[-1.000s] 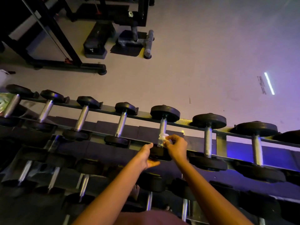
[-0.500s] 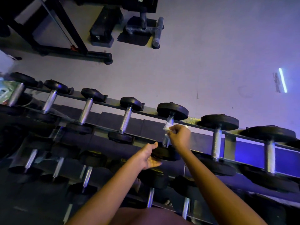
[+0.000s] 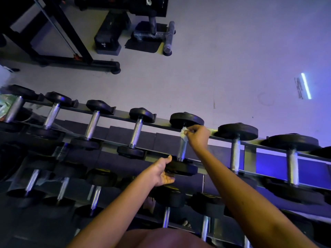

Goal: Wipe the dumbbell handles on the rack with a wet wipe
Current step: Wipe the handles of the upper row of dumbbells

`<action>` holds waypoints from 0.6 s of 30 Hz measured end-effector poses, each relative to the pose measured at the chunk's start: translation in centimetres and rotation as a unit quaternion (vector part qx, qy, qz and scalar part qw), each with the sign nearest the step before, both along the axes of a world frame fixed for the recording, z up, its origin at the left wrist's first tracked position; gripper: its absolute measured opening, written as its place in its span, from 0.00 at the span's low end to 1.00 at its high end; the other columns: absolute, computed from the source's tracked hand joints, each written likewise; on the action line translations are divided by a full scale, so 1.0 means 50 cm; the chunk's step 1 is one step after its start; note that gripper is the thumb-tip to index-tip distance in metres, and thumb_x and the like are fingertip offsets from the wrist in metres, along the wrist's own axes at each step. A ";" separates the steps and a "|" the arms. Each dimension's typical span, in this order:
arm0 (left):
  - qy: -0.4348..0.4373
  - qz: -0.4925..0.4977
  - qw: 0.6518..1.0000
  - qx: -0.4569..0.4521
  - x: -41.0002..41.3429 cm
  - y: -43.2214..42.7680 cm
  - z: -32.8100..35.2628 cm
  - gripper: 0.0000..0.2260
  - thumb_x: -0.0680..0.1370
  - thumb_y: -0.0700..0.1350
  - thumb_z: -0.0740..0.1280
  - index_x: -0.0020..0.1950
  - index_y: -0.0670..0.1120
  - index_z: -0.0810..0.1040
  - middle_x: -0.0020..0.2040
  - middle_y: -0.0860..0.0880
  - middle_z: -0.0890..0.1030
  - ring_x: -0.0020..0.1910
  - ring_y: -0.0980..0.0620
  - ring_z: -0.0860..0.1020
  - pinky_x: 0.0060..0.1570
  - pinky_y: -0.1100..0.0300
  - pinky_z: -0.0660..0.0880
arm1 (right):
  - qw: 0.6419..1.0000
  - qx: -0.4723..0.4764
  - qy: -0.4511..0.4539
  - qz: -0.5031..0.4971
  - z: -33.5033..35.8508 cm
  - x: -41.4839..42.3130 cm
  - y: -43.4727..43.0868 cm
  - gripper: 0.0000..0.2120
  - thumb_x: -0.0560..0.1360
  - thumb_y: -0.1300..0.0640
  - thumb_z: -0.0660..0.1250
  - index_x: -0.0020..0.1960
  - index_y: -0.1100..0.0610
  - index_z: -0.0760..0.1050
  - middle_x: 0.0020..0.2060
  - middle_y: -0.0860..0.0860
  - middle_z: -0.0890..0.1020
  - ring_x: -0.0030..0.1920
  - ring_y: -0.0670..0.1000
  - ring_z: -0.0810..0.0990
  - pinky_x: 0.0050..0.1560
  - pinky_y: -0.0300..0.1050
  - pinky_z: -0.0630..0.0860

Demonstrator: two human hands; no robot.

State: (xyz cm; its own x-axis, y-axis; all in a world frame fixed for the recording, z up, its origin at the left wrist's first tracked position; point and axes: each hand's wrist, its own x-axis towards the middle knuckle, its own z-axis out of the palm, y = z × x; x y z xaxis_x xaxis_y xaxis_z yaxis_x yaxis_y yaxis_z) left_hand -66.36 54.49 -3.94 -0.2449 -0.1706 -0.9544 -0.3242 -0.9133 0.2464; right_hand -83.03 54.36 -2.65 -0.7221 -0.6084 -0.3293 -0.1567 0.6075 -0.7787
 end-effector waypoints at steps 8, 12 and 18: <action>0.008 0.016 1.000 -0.001 -0.005 0.010 -0.004 0.18 0.80 0.57 0.60 0.51 0.42 0.75 0.47 0.43 0.78 0.44 0.46 0.75 0.55 0.52 0.72 | 0.996 0.066 -0.009 0.060 -0.032 0.070 0.111 0.03 0.69 0.63 0.74 0.43 0.60 0.84 0.38 0.55 0.84 0.36 0.47 0.79 0.38 0.37 0.73; 0.009 0.007 1.000 0.004 -0.005 0.010 -0.002 0.18 0.80 0.57 0.60 0.54 0.41 0.75 0.48 0.43 0.79 0.45 0.45 0.76 0.52 0.52 0.73 | 0.996 0.069 -0.013 0.054 -0.038 0.074 0.114 0.04 0.69 0.63 0.74 0.44 0.60 0.85 0.38 0.53 0.83 0.37 0.46 0.79 0.38 0.33 0.75; 0.001 -0.023 1.000 0.015 -0.001 -0.001 0.009 0.18 0.80 0.57 0.60 0.53 0.42 0.75 0.50 0.42 0.77 0.43 0.43 0.75 0.44 0.53 0.75 | 0.999 0.002 -0.003 -0.034 -0.007 0.017 0.012 0.03 0.72 0.63 0.73 0.45 0.61 0.84 0.37 0.53 0.82 0.38 0.49 0.79 0.35 0.28 0.69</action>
